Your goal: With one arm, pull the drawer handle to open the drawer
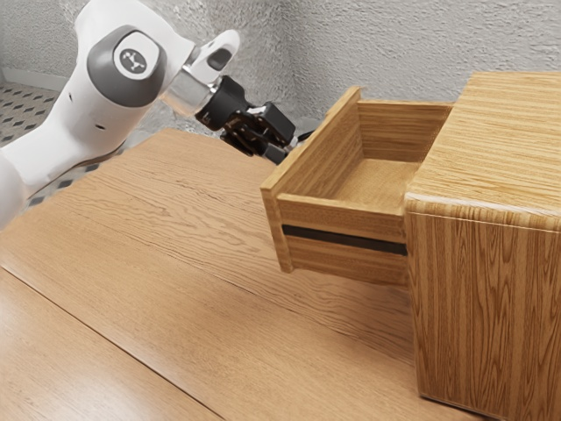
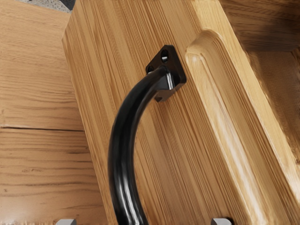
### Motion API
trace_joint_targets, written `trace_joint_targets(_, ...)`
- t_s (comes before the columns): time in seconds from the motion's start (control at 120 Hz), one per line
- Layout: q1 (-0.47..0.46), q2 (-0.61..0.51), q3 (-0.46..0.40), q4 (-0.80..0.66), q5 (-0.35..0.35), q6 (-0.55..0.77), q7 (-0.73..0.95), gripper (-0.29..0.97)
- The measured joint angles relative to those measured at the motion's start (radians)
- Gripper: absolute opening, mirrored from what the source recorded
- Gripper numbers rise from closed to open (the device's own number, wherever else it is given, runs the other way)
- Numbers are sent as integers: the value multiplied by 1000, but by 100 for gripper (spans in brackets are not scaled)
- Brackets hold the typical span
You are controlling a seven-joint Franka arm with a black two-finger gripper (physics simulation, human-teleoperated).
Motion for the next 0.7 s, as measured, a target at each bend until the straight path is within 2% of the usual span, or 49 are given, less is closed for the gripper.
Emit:
trace_joint_targets(0.517, 62, -75, 6, -49, 9, -10, 21, 35)
trace_joint_targets(0.542, 52, -94, 7, -20, 24, -15, 26, 24)
trace_joint_targets(0.65, -34, -261, 3, 126, 148, -33, 57, 44)
trace_joint_targets(0.7, -106, -372, -5, 85, 278, -39, 69, 50)
